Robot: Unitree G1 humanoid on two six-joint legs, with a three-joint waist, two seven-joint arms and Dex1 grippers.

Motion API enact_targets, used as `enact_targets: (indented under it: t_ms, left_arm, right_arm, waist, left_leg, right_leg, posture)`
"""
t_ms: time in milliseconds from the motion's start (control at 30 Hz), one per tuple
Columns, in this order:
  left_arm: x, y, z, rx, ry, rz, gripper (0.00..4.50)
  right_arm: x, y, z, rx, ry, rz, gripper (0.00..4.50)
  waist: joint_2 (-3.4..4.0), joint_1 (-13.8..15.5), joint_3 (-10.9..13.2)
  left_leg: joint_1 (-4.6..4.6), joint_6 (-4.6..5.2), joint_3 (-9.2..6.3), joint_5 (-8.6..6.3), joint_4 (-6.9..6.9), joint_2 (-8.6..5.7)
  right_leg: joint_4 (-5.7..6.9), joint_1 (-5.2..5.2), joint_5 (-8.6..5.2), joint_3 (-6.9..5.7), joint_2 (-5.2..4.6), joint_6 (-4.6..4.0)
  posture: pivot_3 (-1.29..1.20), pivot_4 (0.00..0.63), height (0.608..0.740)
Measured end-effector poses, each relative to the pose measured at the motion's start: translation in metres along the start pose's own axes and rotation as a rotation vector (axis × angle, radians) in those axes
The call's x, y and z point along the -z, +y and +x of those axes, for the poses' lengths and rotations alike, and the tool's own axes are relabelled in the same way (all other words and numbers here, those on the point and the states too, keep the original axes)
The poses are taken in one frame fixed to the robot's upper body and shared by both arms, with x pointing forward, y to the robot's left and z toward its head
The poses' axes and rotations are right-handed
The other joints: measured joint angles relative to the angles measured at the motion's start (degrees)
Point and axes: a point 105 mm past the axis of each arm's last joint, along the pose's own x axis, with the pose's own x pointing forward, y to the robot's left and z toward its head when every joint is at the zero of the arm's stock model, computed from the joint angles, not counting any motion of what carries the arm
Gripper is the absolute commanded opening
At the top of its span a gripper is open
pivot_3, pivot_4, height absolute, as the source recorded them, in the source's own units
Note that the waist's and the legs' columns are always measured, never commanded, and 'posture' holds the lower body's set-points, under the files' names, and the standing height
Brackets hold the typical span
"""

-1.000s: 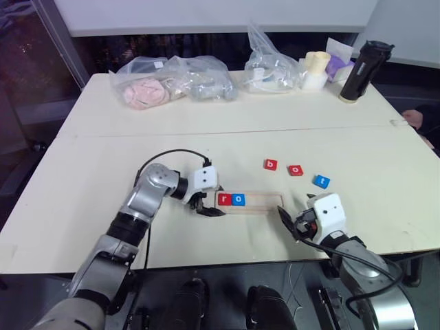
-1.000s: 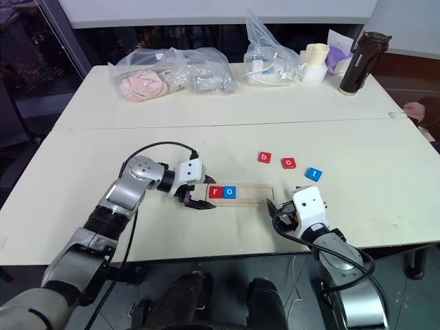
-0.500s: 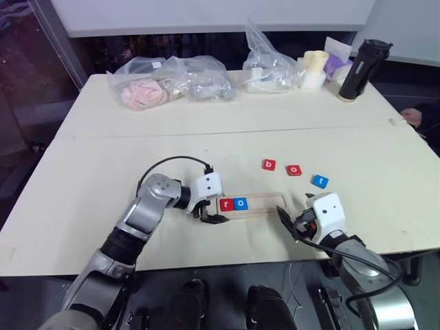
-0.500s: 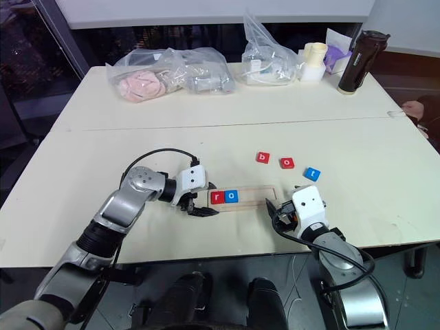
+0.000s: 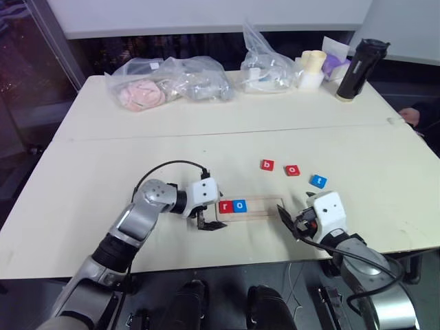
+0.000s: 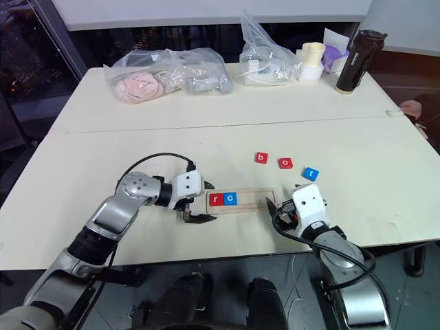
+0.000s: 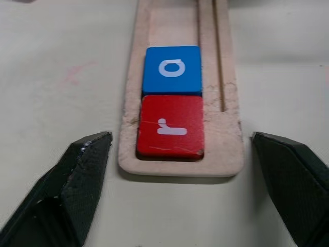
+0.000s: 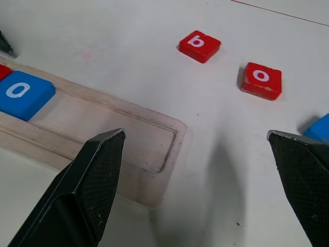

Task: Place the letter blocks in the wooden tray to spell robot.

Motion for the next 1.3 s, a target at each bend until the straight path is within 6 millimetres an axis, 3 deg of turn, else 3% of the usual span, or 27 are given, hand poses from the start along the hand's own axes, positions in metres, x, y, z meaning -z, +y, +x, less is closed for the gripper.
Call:
enact_targets:
  t_ms: [233, 367, 500, 600, 700, 933, 1300]
  left_arm:
    - [0.015, 0.006, -0.023, -0.046, 0.004, -0.048, 4.46]
    - [0.032, 0.007, -0.050, -0.088, 0.000, -0.141, 4.46]
    - [0.043, -0.006, -0.082, -0.077, -0.018, -0.251, 4.46]
    - [0.037, -0.014, -0.093, -0.048, -0.079, -0.265, 4.46]
    - [0.019, -0.006, -0.108, -0.094, -0.172, -0.273, 4.46]
    - [-0.004, -0.003, -0.114, -0.150, -0.253, -0.270, 4.46]
    - [0.004, -0.012, -0.113, -0.169, -0.222, -0.281, 4.46]
  right_arm:
    - [-0.017, -0.006, 0.010, -0.013, -0.044, -0.024, 4.50]
    - [-0.031, -0.011, 0.023, -0.015, -0.064, -0.014, 4.50]
    - [-0.053, -0.008, 0.048, -0.035, -0.071, -0.009, 4.50]
    - [-0.065, -0.006, 0.071, -0.021, -0.041, 0.021, 4.50]
    - [-0.078, 0.005, 0.095, -0.013, -0.009, 0.098, 4.50]
    - [-0.069, 0.022, 0.131, 0.062, 0.160, 0.167, 4.50]
    - [-0.060, 0.031, 0.157, 0.156, 0.263, 0.270, 4.50]
  waist:
    - [0.02, -1.6, 0.0]
    - [0.01, -2.9, 0.0]
    - [0.01, -3.1, 0.1]
    - [-0.01, -2.4, 0.3]
    - [-0.06, -2.2, 0.3]
    - [-0.04, -2.6, 0.3]
    - [-0.03, -3.0, 0.3]
  left_leg:
    - [0.07, 0.00, -0.03, 0.00, -0.06, 0.08]
    - [0.05, 0.01, -0.05, 0.01, -0.15, 0.11]
    - [-0.11, 0.15, -0.03, 0.09, -0.17, 0.09]
    - [-0.18, 0.12, -0.03, 0.11, -0.17, 0.08]
    - [-0.20, 0.10, -0.03, 0.12, -0.12, 0.02]
    - [-0.21, 0.01, 0.10, 0.17, -0.21, -0.12]
    - [-0.05, -0.34, 0.11, 0.41, -0.41, -0.04]
  right_leg:
    - [0.01, -0.02, 0.03, 0.01, 0.06, -0.05]
    - [0.06, -0.20, 0.10, 0.01, 0.08, -0.18]
    - [0.20, -0.65, 0.33, 0.02, 0.08, -0.54]
    - [0.19, -0.86, 0.36, 0.01, 0.05, -0.60]
    - [0.14, -0.90, 0.37, 0.01, 0.03, -0.59]
    - [0.19, -0.87, 0.40, 0.03, 0.08, -0.53]
    - [0.74, -1.00, 0.39, 0.16, 0.21, -0.60]
  posture:
    - [0.00, 0.150, 0.725]
    - [0.00, 0.150, 0.725]
    - [0.00, 0.150, 0.725]
    - [0.00, 0.150, 0.725]
    - [0.00, 0.150, 0.725]
    - [0.00, 0.150, 0.725]
    - [0.00, 0.150, 0.725]
